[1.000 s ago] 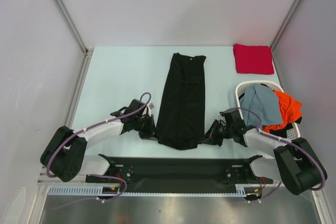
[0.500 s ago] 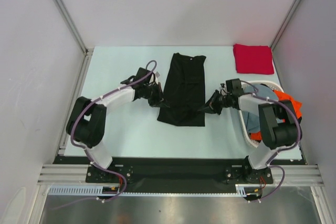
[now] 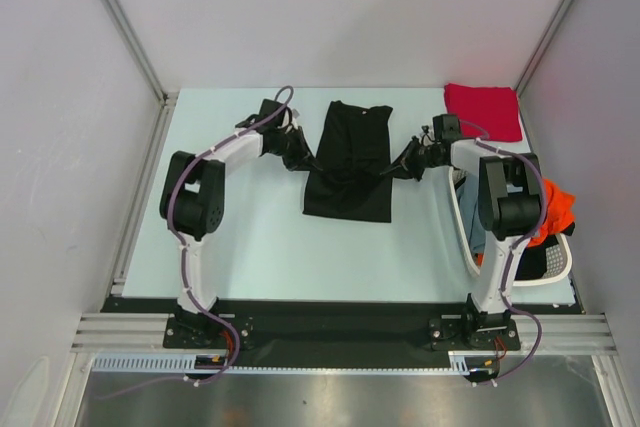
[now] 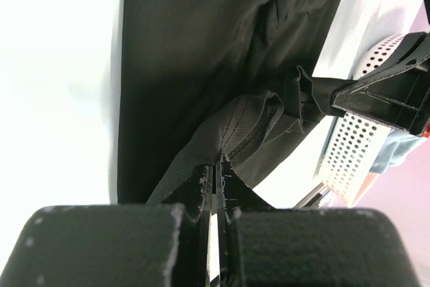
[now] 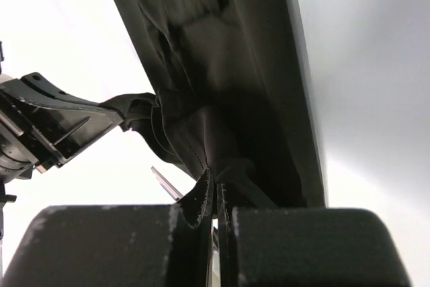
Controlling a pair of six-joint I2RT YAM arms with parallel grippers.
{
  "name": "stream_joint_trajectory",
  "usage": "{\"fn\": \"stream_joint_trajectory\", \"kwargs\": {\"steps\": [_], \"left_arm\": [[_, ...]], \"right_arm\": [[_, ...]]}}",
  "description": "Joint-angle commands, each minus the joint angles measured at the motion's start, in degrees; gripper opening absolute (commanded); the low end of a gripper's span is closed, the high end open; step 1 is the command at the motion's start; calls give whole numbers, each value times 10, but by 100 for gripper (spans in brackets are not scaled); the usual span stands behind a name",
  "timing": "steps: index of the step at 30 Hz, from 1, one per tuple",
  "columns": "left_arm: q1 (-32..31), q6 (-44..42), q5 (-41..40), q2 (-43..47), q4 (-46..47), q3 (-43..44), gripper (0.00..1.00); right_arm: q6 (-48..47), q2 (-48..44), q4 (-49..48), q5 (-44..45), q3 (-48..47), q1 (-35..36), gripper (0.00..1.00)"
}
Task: Fold and stack the t-shirts
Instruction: Fold the tshirt
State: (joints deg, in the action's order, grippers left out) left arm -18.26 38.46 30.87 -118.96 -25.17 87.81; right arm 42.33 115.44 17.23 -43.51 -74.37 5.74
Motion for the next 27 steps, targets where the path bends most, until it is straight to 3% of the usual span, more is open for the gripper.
{"fn": "stream_joint_trajectory", "kwargs": {"steps": [1,7,11,14,15,19,22,27], "left_arm": [[11,-6,27,-22,-9,44,0],[17,-15,44,-65,-30,98,2],[18,-31,25,-84,-58,128,18],[20,-85,-67,-93,-125,199,28],[19,-117,-139,-94,-168,223,30],[18,-187,-225,-73,-225,310,37],[11,-208,-224,-2,-201,238,37],[-19,-208,-99,68,-89,74,36]], "right_arm": [[-14,26,30,-20,-48,-6,0],[-22,59,49,-20,-84,-9,0],[-43,81,77,-16,-111,-14,11],[-105,109,154,37,-187,-22,25],[-124,117,177,55,-250,-25,32],[-204,139,308,140,-381,-38,38],[-243,73,336,197,-324,-29,42],[-226,-61,180,139,-133,19,44]]}}
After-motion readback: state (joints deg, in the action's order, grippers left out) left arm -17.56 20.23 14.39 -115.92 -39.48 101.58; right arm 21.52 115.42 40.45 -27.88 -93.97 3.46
